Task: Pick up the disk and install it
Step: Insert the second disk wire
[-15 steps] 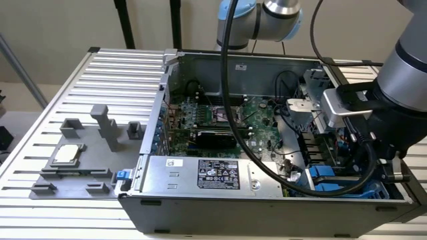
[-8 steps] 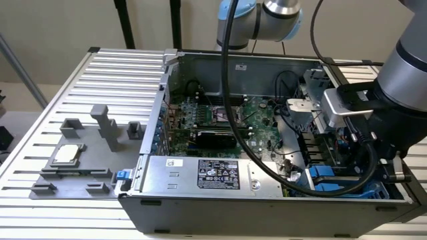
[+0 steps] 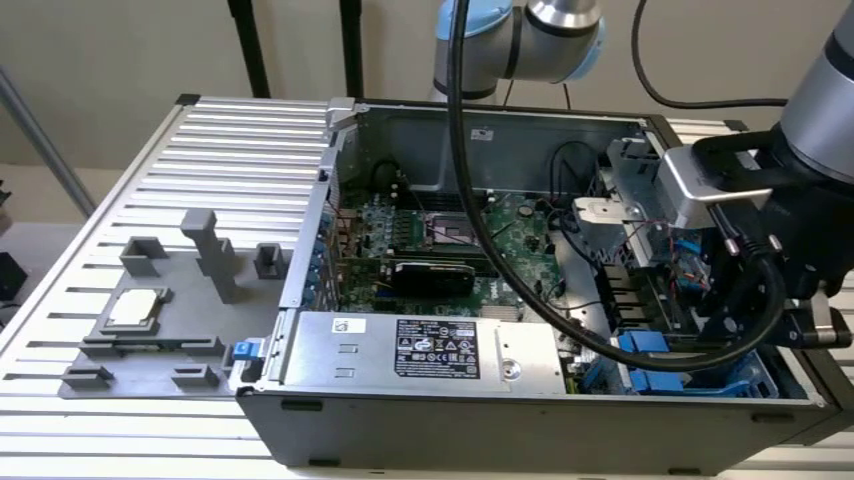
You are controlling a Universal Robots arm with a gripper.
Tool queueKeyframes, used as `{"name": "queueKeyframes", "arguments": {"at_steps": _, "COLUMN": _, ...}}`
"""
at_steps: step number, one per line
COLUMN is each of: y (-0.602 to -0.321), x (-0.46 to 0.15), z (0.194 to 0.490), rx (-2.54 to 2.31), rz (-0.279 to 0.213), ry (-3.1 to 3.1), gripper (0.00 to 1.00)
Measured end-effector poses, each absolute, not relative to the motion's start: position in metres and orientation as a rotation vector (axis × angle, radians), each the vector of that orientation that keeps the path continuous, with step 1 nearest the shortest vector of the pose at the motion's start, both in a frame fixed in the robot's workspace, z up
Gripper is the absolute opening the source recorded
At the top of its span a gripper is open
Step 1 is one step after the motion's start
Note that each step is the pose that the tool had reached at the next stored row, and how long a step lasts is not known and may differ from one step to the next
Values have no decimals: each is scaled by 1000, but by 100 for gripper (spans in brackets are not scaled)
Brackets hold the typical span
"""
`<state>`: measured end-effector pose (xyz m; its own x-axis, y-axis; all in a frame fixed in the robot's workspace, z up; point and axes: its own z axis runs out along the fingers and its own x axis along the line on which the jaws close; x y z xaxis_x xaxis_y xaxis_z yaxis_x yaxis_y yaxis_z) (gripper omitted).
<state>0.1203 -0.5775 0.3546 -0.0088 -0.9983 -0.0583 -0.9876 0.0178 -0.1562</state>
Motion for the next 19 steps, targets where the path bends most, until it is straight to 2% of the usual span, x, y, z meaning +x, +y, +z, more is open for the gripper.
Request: {"name": "queueKeyframes", "arguments": {"at_steps": 19, "y": -577, "x": 120, "z": 355, "rx": -2098, "rz": -105, "ry": 2127, "gripper": 100}}
